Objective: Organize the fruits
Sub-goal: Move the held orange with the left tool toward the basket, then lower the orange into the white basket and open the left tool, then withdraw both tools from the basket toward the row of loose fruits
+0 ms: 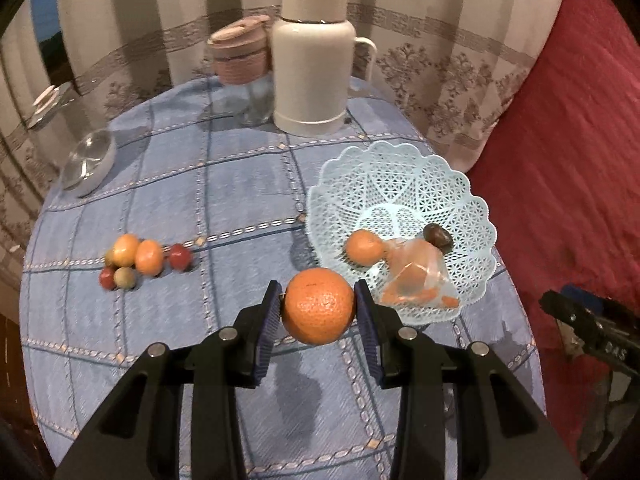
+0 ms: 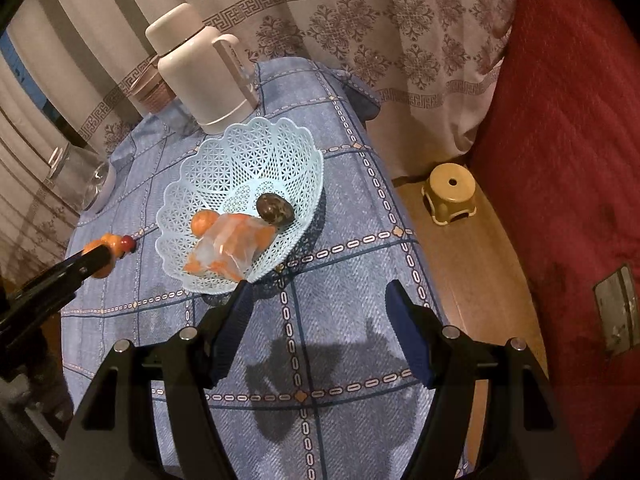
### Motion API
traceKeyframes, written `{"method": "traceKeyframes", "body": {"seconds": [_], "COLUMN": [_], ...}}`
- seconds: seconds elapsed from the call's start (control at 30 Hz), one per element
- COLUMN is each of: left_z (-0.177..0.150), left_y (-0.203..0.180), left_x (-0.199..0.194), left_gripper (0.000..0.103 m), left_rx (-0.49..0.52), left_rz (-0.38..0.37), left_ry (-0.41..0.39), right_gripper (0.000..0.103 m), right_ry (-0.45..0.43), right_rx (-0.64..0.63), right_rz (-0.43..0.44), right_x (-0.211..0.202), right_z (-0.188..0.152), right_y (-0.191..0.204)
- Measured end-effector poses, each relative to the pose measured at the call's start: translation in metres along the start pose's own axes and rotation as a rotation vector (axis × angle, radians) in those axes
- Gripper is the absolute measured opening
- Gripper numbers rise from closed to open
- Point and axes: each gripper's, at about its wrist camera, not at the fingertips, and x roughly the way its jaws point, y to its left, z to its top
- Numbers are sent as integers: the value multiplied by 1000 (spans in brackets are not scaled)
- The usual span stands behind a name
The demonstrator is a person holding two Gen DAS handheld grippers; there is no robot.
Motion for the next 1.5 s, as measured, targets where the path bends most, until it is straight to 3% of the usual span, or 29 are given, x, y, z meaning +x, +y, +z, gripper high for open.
{"method": "traceKeyframes", "body": {"seconds": [0.47, 0.5, 0.57, 0.6, 1.5], "left_z": [15, 17, 19, 20, -11], "left_y": [-26, -26, -25, -24, 68], "left_x": [48, 49, 51, 51, 9], "left_gripper": [39, 44, 63, 64, 64], "left_rx": [52, 53, 46, 40, -88], "left_rz": [-61, -61, -62, -60, 44], "left_ry": [54, 56, 56, 51, 42], "right_gripper": [70, 70, 70, 70, 70], "right_ry": [17, 18, 20, 21, 35], "right_rx": [22, 23, 27, 30, -75], "right_rz": [-13, -15, -16, -16, 73], "right_x": [3, 4, 5, 6, 18], "right_z": [0, 0, 1, 1, 0], "right_y": [-8, -8, -9, -9, 72]}}
